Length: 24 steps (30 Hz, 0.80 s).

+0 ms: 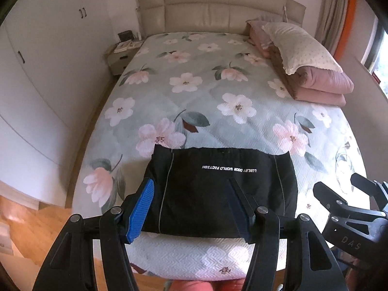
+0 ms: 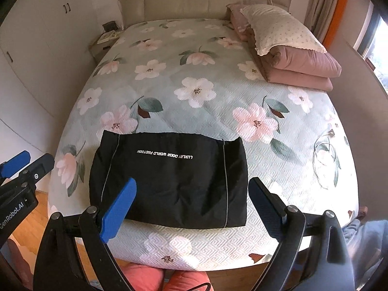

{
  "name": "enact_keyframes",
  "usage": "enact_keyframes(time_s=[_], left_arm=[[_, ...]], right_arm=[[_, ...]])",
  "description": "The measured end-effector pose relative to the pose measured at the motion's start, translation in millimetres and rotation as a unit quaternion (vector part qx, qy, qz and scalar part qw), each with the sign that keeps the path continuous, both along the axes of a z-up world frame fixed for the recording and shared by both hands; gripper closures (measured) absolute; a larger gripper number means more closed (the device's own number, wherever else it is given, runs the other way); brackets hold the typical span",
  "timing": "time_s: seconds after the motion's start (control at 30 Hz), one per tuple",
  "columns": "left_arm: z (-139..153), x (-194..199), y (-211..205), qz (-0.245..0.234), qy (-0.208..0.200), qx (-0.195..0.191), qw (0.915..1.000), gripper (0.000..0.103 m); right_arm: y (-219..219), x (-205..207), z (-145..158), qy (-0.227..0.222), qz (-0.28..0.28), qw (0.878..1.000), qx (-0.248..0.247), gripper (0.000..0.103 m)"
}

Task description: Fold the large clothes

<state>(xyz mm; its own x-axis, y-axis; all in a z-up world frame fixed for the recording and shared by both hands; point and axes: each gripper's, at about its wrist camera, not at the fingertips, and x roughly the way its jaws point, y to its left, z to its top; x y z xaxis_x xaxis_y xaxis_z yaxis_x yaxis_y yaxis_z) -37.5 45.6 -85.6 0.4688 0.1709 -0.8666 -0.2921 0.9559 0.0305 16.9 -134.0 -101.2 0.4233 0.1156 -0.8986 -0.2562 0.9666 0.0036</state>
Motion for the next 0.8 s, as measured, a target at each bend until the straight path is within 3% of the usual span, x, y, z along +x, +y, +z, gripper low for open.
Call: enact_keyframes(time_s=[0.8], left_arm=[[-32, 32, 0, -0.045, 0.042, 0.035, 0.9975, 0.04]], right_arm=[[3, 15, -27, 0.035, -0.039, 0.999, -0.005, 0.009]])
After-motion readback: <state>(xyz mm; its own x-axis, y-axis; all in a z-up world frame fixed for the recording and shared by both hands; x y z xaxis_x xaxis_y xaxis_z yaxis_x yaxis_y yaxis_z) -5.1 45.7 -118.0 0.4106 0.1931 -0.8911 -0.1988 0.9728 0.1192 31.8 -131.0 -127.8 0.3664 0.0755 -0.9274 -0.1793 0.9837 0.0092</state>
